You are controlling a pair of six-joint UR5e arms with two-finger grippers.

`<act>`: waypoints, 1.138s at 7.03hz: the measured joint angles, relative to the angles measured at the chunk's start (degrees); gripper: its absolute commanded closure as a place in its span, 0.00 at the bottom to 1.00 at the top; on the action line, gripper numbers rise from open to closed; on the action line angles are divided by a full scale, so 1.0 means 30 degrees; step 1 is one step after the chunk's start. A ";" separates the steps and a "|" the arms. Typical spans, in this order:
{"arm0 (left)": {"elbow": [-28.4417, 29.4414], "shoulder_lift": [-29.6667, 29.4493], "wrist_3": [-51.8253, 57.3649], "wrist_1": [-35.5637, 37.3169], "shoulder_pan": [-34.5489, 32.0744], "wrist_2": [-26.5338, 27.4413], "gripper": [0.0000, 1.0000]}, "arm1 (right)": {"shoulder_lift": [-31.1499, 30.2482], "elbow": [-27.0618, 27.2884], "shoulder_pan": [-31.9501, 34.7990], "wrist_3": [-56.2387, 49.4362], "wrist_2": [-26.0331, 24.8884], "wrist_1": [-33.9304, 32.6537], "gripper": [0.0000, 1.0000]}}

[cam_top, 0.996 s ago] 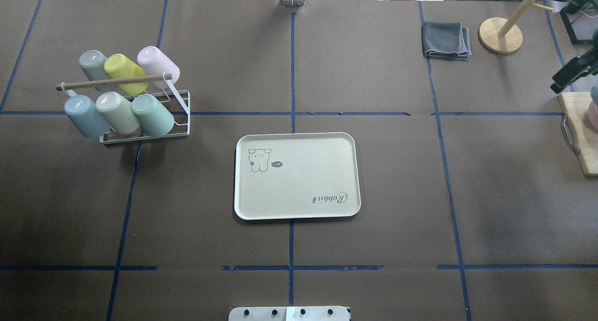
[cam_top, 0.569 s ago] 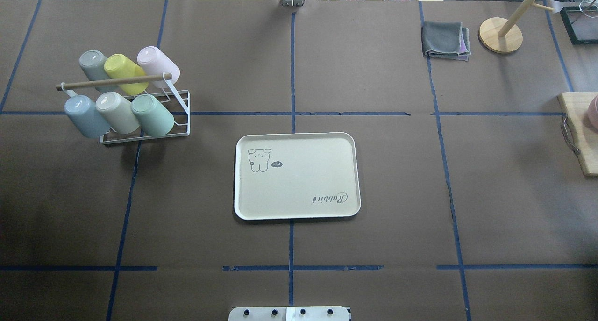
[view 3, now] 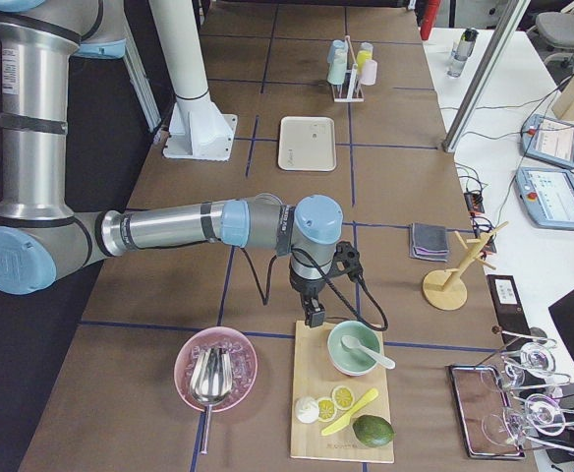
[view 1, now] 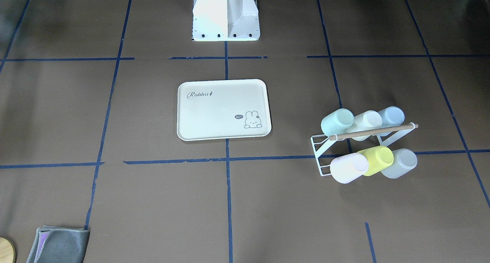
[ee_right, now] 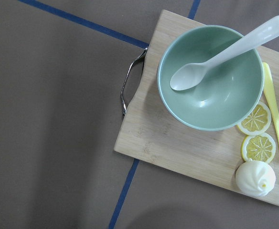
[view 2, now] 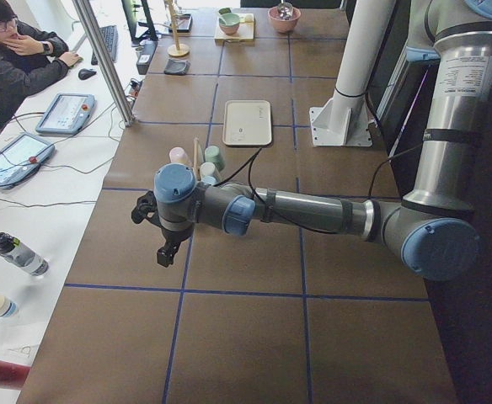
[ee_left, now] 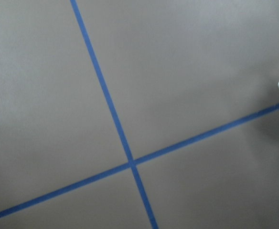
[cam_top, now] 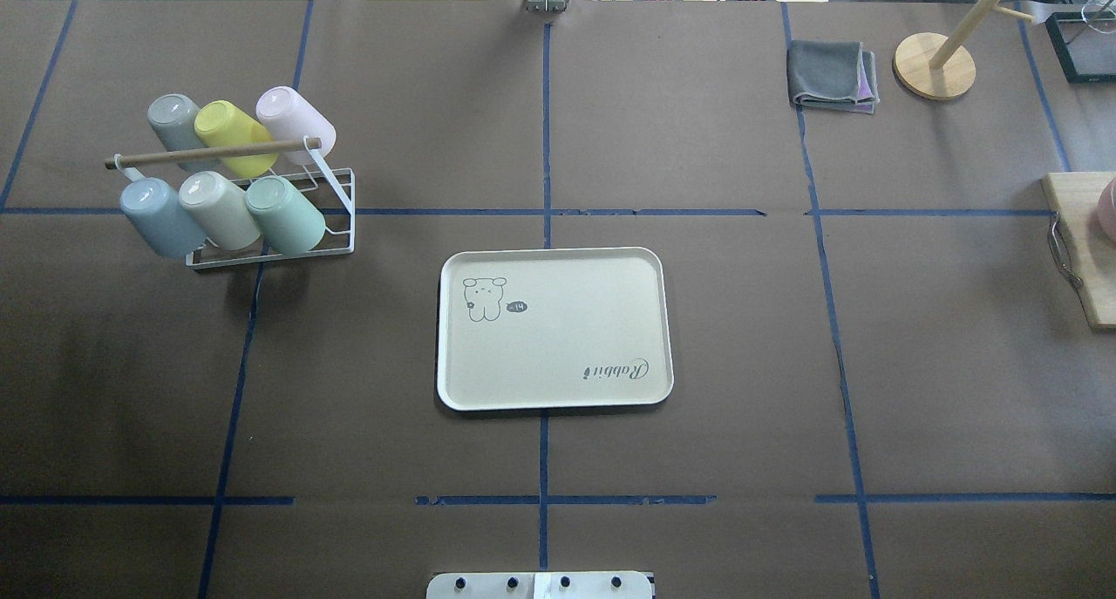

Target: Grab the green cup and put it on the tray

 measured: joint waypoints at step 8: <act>-0.4084 -0.4559 0.0097 -0.1525 0.7216 0.3159 0.00 | -0.0043 0.0222 0.0021 0.0427 -0.0025 0.0101 0.00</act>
